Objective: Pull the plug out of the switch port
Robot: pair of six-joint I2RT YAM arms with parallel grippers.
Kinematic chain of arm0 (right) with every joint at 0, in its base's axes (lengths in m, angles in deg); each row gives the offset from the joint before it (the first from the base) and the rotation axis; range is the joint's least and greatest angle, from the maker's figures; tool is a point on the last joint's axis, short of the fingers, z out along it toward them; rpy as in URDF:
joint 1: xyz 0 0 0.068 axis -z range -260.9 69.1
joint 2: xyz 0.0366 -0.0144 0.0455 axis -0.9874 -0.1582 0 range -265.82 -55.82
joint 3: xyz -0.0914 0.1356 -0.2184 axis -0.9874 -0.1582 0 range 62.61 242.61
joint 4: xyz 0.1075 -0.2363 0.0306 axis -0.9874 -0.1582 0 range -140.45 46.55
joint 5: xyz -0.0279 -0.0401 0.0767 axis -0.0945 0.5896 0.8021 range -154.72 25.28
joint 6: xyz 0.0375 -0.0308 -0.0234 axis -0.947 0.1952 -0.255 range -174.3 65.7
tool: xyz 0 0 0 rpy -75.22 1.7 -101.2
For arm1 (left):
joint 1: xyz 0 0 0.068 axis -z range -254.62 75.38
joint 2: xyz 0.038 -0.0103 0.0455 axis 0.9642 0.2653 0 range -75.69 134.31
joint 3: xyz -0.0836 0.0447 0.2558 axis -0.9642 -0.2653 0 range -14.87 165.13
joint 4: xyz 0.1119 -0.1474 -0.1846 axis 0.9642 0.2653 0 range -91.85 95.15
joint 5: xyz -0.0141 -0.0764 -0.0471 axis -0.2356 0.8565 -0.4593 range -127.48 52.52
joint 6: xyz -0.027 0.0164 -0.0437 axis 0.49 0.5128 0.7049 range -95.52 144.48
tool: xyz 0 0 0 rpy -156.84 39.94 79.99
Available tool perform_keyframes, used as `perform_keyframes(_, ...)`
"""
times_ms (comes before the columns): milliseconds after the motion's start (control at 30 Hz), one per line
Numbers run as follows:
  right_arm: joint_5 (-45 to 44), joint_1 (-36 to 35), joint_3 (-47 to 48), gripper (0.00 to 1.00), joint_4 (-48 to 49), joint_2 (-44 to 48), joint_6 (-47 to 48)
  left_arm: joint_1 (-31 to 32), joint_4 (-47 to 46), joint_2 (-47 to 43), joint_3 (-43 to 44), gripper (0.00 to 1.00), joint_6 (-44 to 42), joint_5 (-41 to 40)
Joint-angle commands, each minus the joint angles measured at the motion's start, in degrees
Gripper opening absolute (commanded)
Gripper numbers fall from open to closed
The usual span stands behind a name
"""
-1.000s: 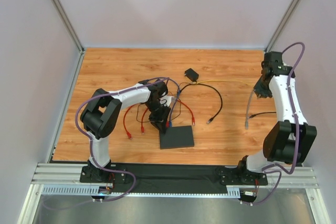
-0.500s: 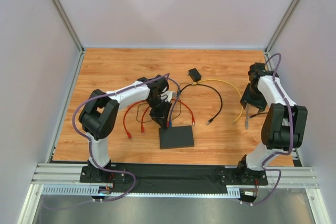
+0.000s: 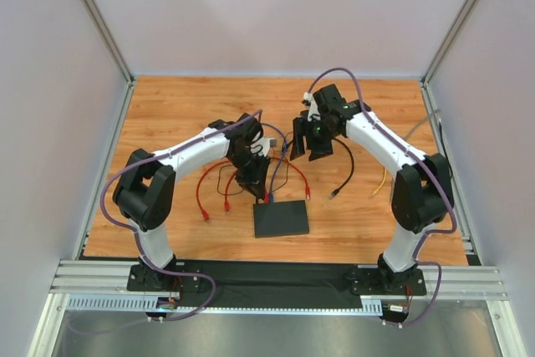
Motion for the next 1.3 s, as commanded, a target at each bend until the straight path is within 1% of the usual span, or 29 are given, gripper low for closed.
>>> perform_keyframes(0,18.58,-2.7,-1.47,0.67,5.45,-5.58,-2.87,-1.21,-1.38,-2.69,-2.71,0.28,3.32,3.47)
perform_keyframes(33,21.24,-3.23,-2.08,0.67,6.5,-6.55,-2.96,-1.38,-1.74,-2.87,-3.25,0.28,3.5,3.57)
perform_keyframes(67,25.7,-4.11,-3.31,0.66,8.07,-7.43,-3.05,-1.91,-2.44,-2.87,-4.21,0.28,3.68,3.74)
perform_keyframes(133,29.42,-4.9,-4.54,0.65,9.75,-9.89,-3.14,-2.35,-3.49,-2.78,-5.18,0.29,4.64,5.4)
perform_keyframes(167,31.61,-5.43,-5.51,0.6,11.33,-10.51,-3.22,-2.52,-4.8,-2.52,-6.15,0.29,5.08,6.28)
perform_keyframes(200,34.68,-5.78,-6.91,0.46,14.13,-12.69,-4.27,-2.79,-5.34,-1.21,-6.5,0.29,5.7,7.51)
perform_keyframes(233,35.49,-5.79,-6.92,0.41,14.85,-12.71,-4.28,-2.79,-5.52,-1.2,-6.51,0.29,5.7,7.52)
perform_keyframes(300,35.68,-5.87,-7.53,0.37,15.3,-13.94,-4.89,-2.88,-5.87,-0.59,-6.33,0.29,5.79,7.61)
perform_keyframes(500,36.47,-5.79,-8.85,0.37,15.48,-16.05,-3.84,-2.88,-6.22,1.7,-5.28,0.29,5.26,8.4)
perform_keyframes(767,32.6,-5.79,-10.96,0.33,15.47,-18.08,-3.66,-2.88,-6.57,4.51,-5.28,0.29,4.21,8.67)
perform_keyframes(933,33.57,-5.88,-12.19,0.38,18.2,-18.42,-4.19,-2.88,-7.01,4.78,-6.06,0.28,4.12,8.67)
perform_keyframes(1033,34.27,-5.87,-12.11,0.38,18.72,-20.35,-4.28,-2.79,-7.1,4.86,-6.24,0.28,3.86,8.49)
perform_keyframes(1267,34.71,-5.87,-11.58,0.32,19.61,-22.2,-3.67,-2.79,-7.37,5.83,-6.33,0.28,3.68,7.88)
